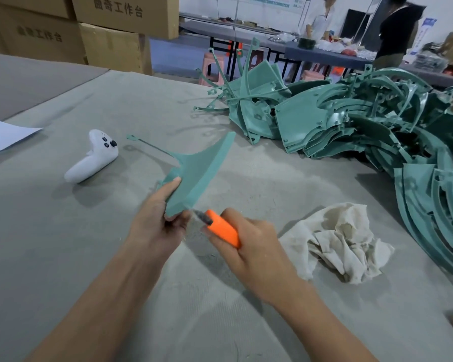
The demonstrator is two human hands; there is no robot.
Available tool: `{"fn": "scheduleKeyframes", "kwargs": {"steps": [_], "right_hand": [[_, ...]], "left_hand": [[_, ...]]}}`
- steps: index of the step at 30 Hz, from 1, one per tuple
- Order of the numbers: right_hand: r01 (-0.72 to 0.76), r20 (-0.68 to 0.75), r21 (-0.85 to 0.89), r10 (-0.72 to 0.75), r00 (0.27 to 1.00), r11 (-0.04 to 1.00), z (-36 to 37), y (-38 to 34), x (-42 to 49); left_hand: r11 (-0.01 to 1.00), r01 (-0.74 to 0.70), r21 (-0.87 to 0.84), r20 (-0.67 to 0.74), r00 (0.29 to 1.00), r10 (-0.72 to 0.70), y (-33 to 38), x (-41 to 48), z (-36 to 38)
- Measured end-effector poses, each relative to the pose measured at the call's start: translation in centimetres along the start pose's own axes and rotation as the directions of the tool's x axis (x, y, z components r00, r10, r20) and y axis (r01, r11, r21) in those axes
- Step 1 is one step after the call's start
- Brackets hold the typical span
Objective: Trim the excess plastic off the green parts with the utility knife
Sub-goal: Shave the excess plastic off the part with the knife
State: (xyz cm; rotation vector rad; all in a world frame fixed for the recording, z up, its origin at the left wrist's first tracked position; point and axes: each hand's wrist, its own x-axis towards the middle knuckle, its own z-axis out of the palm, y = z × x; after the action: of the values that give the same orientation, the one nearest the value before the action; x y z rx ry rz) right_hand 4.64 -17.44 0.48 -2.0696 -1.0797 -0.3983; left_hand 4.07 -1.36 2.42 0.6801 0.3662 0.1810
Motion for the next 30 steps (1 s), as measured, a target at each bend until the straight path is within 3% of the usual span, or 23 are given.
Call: {"fn": "scheduleKeyframes", "kwargs": {"steps": [2, 4, 8, 12, 19, 25, 30], "right_hand": [[0.008, 0.021, 0.043, -0.009, 1.000, 0.999, 0.2, -0.2, -0.2], [-0.102, -0.079, 0.136, 0.113, 0.990, 0.985, -0.3, 0.0, 0.5], [-0.305, -0.295, 0.260, 0.376, 0.878, 0.916, -2.3, 2.1, 2.0], [-0.351, -0.289, 0.273, 0.424, 0.858, 0.896, -2.1, 3.3, 1.9], [-0.322, -0.346, 0.289, 0.412, 0.843, 0.902, -2.1, 2.7, 1.9], [-0.334, -0.305, 0.248, 0.401, 0.864, 0.909, -2.0, 2.5, 2.0], [-0.202, -0.229, 0.159, 0.235, 0.945, 0.966, -1.4, 1.6, 1.4]], "left_hand": [[1.000, 0.001, 0.012, 0.014, 1.000, -0.001, 0.1, 0.1, -0.3], [1.000, -0.022, 0.004, 0.039, 0.999, 0.022, 0.2, 0.0, -0.3], [0.997, -0.001, 0.076, 0.074, 0.997, -0.005, 0.1, -0.7, 0.3], [0.994, 0.027, 0.105, 0.136, 0.990, -0.042, -0.4, -1.3, 0.9], [0.993, 0.043, 0.109, 0.122, 0.991, -0.056, -0.8, -1.3, 1.0], [0.993, 0.043, 0.111, 0.112, 0.992, -0.056, -0.6, -1.3, 1.0], [0.997, 0.009, 0.080, 0.110, 0.994, -0.018, -0.5, -1.3, 0.9]]}}
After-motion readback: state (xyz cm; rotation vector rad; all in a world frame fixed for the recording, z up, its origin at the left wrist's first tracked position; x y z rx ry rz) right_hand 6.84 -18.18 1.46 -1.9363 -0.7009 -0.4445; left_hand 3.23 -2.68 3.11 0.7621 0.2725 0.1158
